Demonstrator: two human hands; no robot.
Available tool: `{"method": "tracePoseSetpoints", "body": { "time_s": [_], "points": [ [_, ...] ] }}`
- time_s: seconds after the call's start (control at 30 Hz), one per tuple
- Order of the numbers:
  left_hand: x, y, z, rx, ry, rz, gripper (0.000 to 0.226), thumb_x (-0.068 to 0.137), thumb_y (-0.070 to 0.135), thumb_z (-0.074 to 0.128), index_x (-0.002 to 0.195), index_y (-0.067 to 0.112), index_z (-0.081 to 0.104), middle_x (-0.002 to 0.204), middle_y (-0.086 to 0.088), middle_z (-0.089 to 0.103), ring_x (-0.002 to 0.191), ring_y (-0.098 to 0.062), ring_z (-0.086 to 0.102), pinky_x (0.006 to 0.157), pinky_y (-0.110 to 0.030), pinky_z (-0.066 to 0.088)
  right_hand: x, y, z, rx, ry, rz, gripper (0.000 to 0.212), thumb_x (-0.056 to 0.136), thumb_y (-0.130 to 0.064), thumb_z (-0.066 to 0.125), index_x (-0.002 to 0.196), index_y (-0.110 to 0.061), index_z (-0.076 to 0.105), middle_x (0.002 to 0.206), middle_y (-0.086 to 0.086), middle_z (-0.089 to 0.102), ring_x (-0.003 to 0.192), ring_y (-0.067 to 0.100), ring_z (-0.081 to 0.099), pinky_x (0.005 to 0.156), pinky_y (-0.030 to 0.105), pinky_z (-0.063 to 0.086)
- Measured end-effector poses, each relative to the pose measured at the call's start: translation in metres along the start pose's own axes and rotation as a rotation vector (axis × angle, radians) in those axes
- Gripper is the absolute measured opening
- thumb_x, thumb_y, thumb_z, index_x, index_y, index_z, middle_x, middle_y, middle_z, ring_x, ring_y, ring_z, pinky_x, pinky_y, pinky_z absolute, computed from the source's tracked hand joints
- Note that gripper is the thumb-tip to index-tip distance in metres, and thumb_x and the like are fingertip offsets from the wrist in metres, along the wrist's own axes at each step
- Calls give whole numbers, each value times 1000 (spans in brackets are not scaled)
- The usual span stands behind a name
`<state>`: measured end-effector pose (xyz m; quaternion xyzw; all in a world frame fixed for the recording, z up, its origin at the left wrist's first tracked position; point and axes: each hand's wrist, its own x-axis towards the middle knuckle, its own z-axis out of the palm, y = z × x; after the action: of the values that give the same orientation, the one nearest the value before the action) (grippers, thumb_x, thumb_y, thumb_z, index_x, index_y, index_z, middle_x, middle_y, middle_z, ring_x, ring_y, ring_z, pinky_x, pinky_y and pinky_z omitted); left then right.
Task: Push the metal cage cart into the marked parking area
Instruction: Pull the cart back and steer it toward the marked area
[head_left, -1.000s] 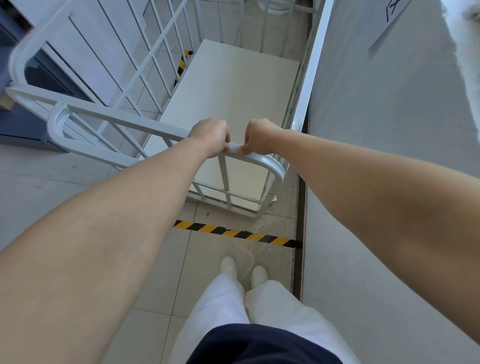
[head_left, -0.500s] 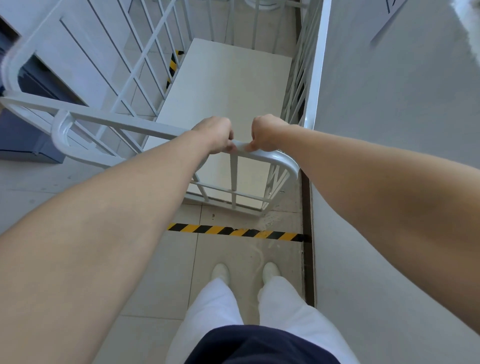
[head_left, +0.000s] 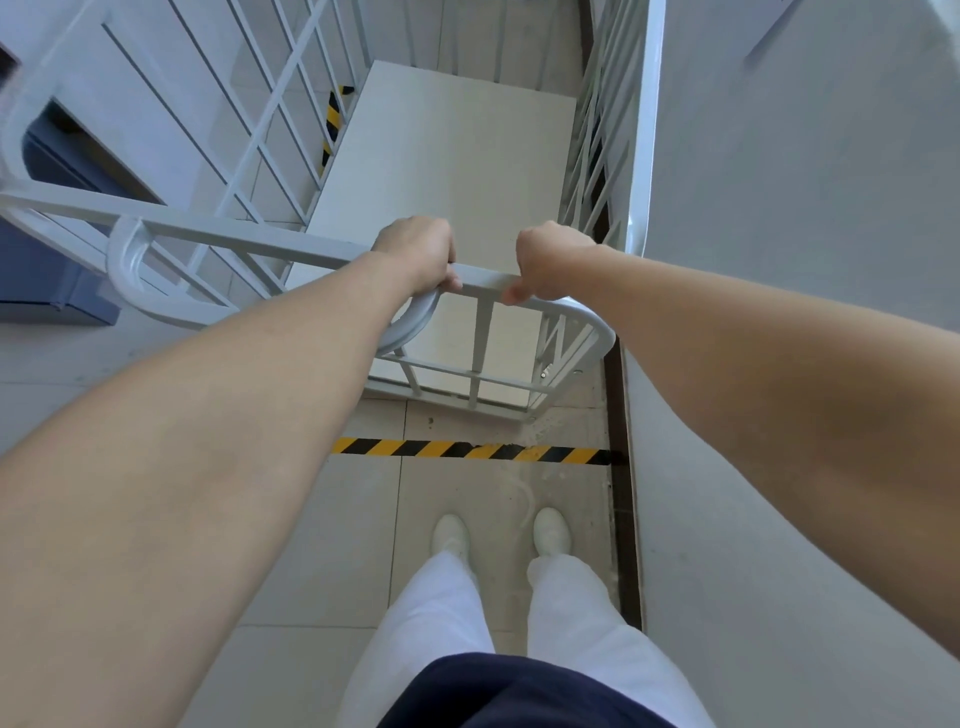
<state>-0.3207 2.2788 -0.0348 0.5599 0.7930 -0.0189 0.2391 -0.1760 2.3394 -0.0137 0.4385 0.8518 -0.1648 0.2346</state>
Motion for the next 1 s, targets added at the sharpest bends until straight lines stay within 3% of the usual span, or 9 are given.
{"method": "tracePoseSetpoints", "body": {
  "time_s": [0.2, 0.37, 0.47, 0.63, 0.8, 0.9, 1.0],
  "points": [
    [-6, 18, 4, 10, -11, 24, 10, 81, 17, 72, 87, 12, 77, 53, 5, 50, 74, -25, 52, 48, -22, 30, -10, 12, 1, 7, -13, 33, 53, 78, -43, 73, 111, -4, 60, 92, 8, 56, 82, 26, 54, 73, 36, 49],
    [-9, 30, 8, 8, -27, 20, 9, 81, 22, 72, 85, 14, 76, 56, 5, 50, 76, -26, 53, 51, -25, 30, -16, 18, -1, -6, -48, 40, 57, 78, -42, 74, 117, -4, 57, 95, 8, 53, 84, 27, 52, 79, 37, 49],
    [-10, 36, 10, 22, -39, 10, 18, 79, 25, 75, 93, 13, 76, 69, -1, 59, 79, -27, 54, 64, -27, 36, -19, 21, -1, -10, -62, 45, 58, 77, -41, 75, 118, -3, 57, 94, 8, 53, 84, 26, 52, 82, 38, 49],
    [-13, 44, 9, 41, -58, -16, 21, 79, 25, 76, 94, 11, 75, 81, -6, 64, 80, -28, 55, 67, -29, 37, -21, 26, 2, 9, -62, 43, 58, 76, -41, 76, 116, -4, 57, 93, 8, 54, 85, 26, 53, 83, 38, 50],
    [-19, 43, 7, 74, -68, -66, 14, 83, 16, 71, 96, 10, 74, 61, -1, 55, 79, -26, 53, 66, -28, 37, -19, 21, 5, 4, -44, 9, 56, 77, -40, 75, 116, -5, 55, 92, 6, 51, 84, 24, 51, 81, 36, 49],
    [-24, 35, 5, 64, -63, -95, 12, 85, 12, 69, 95, 8, 72, 64, -4, 58, 78, -23, 52, 60, -27, 35, -17, 14, 5, 4, -43, -38, 54, 78, -41, 74, 114, -5, 55, 92, 6, 52, 83, 25, 51, 74, 34, 47],
    [-30, 26, 5, 66, -53, -148, 7, 88, 7, 63, 92, 9, 68, 76, -9, 67, 67, -21, 50, 50, -25, 31, -12, 10, 6, 32, -56, -104, 47, 83, -36, 70, 115, -3, 61, 103, 10, 63, 89, 28, 59, 83, 36, 52]
  ]
}}
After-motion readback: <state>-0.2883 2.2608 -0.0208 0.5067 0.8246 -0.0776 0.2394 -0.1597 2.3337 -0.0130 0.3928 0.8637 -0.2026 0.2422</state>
